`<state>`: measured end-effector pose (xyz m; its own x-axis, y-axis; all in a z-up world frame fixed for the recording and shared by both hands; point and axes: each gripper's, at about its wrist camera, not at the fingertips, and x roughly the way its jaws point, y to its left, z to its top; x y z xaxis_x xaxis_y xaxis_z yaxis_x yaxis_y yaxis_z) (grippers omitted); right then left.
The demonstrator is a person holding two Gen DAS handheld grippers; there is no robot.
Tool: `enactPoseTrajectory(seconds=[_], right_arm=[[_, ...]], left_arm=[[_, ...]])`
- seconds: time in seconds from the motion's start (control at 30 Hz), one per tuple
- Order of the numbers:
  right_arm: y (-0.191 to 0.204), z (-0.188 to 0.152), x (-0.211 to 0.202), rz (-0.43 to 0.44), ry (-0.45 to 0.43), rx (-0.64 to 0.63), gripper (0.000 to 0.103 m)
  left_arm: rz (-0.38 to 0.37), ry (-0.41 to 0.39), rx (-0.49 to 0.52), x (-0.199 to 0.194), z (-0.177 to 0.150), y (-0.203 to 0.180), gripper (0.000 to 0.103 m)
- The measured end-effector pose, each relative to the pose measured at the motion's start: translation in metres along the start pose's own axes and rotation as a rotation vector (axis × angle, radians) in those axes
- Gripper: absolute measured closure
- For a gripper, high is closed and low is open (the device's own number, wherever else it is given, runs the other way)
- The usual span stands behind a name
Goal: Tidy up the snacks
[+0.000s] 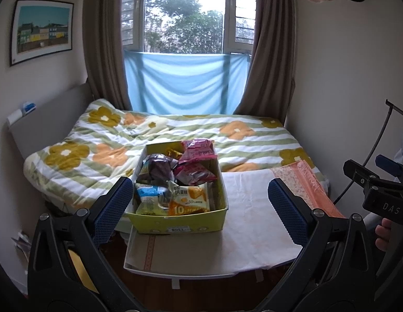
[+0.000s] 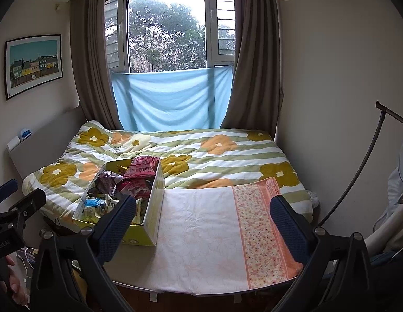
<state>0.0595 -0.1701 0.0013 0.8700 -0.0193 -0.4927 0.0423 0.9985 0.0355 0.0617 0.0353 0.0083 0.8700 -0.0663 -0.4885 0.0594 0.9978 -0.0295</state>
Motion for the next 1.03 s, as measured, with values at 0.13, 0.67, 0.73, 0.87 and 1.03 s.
enactPoseTrajectory(seconds=[0.13,0.67,0.73,0.87,1.03], right_arm=[[0.0006,0.0003,0.0004,-0.001,0.001,-0.001,0.001],[0.0039,-0.0016,0.0021,0.002,0.003,-0.004,0.001],[0.0037,-0.0014,0.0022,0.000,0.003,-0.005,0.001],[0.0040,-0.0011,0.0020,0.001,0.002,-0.005,0.001],[0.0032,-0.0012,0.0027,0.000,0.002,-0.003,0.001]], left_arm=[[0.004,0.003,-0.003,0.0018,-0.0026,-0.0004,0.000],[0.026,-0.022,0.005,-0.0015,-0.0055,-0.0054,0.000],[0.025,-0.019,-0.001,-0.0017,-0.0053,-0.0057,0.000],[0.029,-0.012,-0.004,0.0002,-0.0058,-0.0052,0.000],[0.022,-0.022,-0.013,-0.0004,-0.0052,-0.0035,0.000]])
